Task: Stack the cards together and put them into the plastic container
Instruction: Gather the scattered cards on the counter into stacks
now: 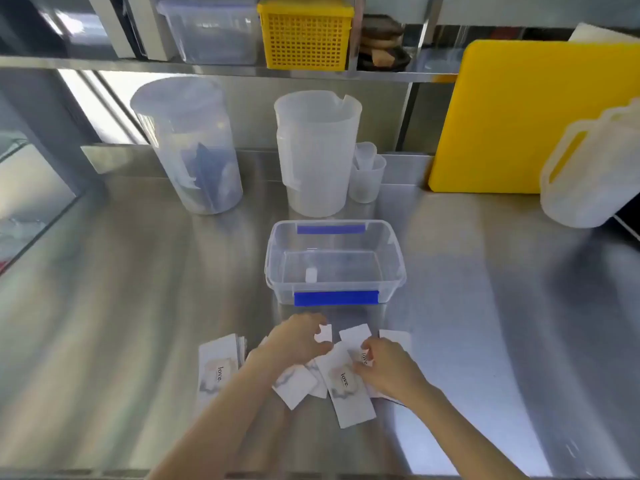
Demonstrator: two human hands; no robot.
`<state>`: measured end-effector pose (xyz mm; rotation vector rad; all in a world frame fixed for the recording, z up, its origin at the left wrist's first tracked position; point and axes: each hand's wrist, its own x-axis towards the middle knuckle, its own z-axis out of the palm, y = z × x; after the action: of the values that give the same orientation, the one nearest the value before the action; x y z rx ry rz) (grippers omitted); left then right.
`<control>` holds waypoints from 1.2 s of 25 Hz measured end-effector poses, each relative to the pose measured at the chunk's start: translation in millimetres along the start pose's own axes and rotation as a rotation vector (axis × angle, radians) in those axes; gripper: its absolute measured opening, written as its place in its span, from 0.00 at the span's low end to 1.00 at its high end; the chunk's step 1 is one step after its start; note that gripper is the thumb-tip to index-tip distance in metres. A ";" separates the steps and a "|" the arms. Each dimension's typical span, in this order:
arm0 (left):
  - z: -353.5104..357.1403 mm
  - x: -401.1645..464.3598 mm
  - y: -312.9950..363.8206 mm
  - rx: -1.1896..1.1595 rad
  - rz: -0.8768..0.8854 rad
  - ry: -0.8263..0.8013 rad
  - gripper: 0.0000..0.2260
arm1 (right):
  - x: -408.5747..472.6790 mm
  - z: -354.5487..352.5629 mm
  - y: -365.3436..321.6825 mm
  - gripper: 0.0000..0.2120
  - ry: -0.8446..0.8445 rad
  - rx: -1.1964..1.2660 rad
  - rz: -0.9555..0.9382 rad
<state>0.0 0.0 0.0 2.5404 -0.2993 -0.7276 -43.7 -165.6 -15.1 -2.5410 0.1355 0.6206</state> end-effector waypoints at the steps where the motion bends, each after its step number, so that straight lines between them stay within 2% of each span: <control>1: 5.8 -0.1 -2.0 -0.014 -0.022 -0.015 0.21 | -0.1 6.3 -0.8 0.17 0.004 -0.052 -0.007; 7: 47.2 7.4 -13.2 0.070 -0.099 -0.028 0.22 | 2.8 44.4 -1.1 0.29 0.053 -0.222 0.000; 15: 65.7 9.6 -15.3 0.026 -0.126 0.079 0.27 | 6.7 53.3 -2.2 0.31 0.115 -0.197 0.045; 17: 64.7 10.7 -12.5 -0.025 -0.149 0.102 0.27 | 6.3 53.1 -1.2 0.28 0.115 -0.151 0.028; 20: 54.4 11.1 -9.7 -0.067 -0.190 0.074 0.24 | 2.6 49.1 3.4 0.12 0.116 0.148 -0.055; 22: 46.9 7.4 -9.9 -0.236 -0.200 0.051 0.18 | -1.6 42.9 6.0 0.03 0.127 0.367 -0.059; 23: 44.3 4.1 -9.9 -0.416 -0.199 0.042 0.14 | -3.7 38.7 6.6 0.02 0.134 0.458 -0.040; 25: 42.9 -4.0 -6.8 -0.856 -0.206 0.043 0.09 | -6.4 31.1 6.8 0.03 0.158 0.641 0.006; 27: 48.8 -12.1 -0.9 -1.193 -0.210 0.039 0.06 | -8.9 27.0 6.6 0.06 0.179 0.784 0.033; 30: 63.0 -19.1 8.4 -1.436 -0.165 -0.014 0.06 | -13.7 28.5 6.9 0.06 0.157 0.905 0.056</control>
<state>-50.9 -25.2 -34.4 1.1837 0.3494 -0.6402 -68.8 -157.4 -33.7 -1.7009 0.4337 0.2734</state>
